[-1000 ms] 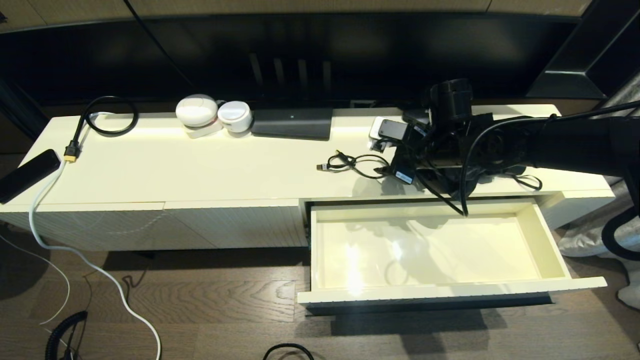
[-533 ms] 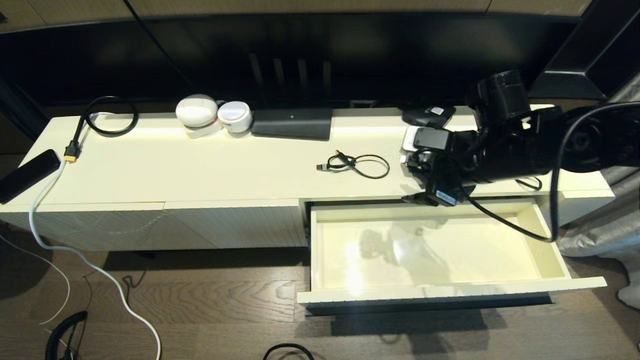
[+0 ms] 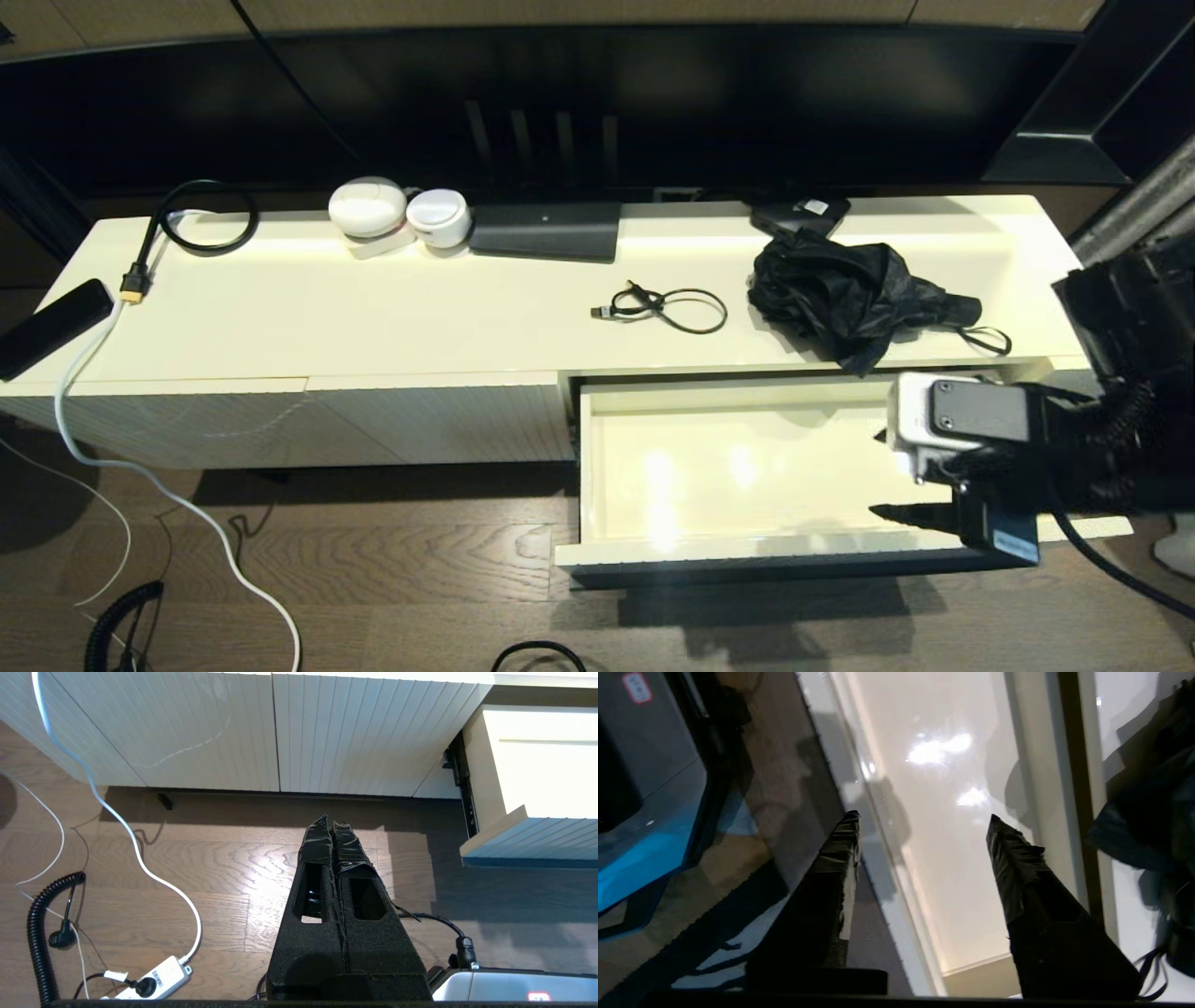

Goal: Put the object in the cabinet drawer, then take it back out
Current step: Close the drawer

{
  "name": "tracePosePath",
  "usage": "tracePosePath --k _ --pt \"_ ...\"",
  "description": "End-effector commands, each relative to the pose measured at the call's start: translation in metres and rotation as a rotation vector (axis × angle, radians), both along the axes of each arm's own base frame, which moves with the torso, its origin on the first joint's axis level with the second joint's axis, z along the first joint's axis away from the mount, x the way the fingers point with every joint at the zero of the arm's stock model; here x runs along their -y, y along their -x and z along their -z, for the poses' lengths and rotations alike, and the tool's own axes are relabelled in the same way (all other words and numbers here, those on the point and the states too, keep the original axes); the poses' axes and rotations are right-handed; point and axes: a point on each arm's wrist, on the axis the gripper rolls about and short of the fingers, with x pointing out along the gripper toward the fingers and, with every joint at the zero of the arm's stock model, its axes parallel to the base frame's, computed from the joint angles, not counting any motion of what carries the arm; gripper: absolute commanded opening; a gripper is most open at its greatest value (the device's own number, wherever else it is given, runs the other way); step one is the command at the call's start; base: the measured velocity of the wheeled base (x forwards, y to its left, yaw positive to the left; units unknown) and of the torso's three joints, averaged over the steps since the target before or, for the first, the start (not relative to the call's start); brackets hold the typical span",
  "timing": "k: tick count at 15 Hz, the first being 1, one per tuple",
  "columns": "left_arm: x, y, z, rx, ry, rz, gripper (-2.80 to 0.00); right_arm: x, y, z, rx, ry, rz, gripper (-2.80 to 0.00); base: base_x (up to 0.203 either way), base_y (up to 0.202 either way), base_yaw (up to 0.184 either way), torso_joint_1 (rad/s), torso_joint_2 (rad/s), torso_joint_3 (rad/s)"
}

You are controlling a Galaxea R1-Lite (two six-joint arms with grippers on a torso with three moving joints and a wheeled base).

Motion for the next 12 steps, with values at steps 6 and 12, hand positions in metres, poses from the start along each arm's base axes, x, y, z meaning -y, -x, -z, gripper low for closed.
tracePosePath --k 6,12 --pt "0.0 0.0 0.0 0.0 0.0 -0.002 -2.8 0.033 0.078 0.042 -0.073 0.026 -0.011 -2.8 0.0 0.0 0.0 0.0 0.0 0.0" --pt "0.0 0.0 0.0 0.001 0.0 -0.001 -2.8 0.052 0.119 0.089 -0.187 0.067 -0.009 -2.8 0.0 0.0 0.0 0.0 0.0 0.0"
